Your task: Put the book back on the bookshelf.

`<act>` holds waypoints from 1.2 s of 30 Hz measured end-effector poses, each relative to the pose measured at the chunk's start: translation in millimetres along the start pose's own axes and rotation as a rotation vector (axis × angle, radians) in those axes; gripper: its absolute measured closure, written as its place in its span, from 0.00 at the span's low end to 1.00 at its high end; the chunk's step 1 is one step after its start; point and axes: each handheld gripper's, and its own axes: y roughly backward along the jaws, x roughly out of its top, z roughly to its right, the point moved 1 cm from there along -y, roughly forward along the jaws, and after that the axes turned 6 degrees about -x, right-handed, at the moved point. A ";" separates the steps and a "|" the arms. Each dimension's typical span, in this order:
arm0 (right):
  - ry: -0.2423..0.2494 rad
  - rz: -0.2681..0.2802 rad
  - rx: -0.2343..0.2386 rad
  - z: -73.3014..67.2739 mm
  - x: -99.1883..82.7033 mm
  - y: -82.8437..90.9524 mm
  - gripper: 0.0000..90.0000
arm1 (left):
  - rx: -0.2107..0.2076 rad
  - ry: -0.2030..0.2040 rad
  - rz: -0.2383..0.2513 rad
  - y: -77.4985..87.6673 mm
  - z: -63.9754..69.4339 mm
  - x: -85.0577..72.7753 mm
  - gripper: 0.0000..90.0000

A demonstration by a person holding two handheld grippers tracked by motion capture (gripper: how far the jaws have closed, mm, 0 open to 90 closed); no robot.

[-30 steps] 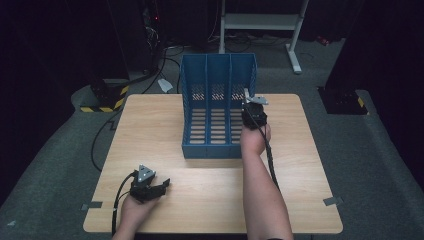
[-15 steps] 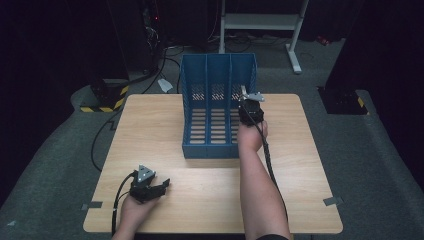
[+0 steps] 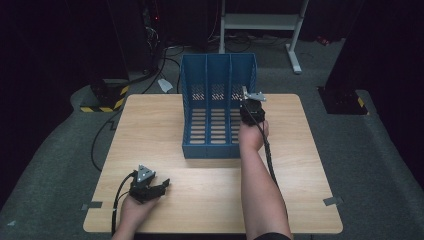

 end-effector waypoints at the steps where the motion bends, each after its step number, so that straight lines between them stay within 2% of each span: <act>1: 0.003 0.001 -0.002 0.5 0.0 -0.3 0.85 | 0.000 0.000 0.000 0.0 0.1 0.0 0.38; 13: 0.029 -0.002 -0.013 -4.2 -4.8 0.3 0.84 | -0.004 0.003 -0.003 0.6 -0.3 -0.2 0.38; 22: 0.053 -0.014 -0.007 -0.8 -7.6 1.3 0.84 | -0.001 0.002 -0.001 0.5 0.2 -0.3 0.38; 25: 0.035 -0.018 0.002 2.0 -9.0 1.5 0.84 | -0.001 0.003 -0.002 0.5 0.3 -0.2 0.38; 36: 0.030 -0.036 0.025 4.2 -14.3 0.8 0.83 | 0.001 -0.005 -0.005 0.5 0.7 -0.3 0.38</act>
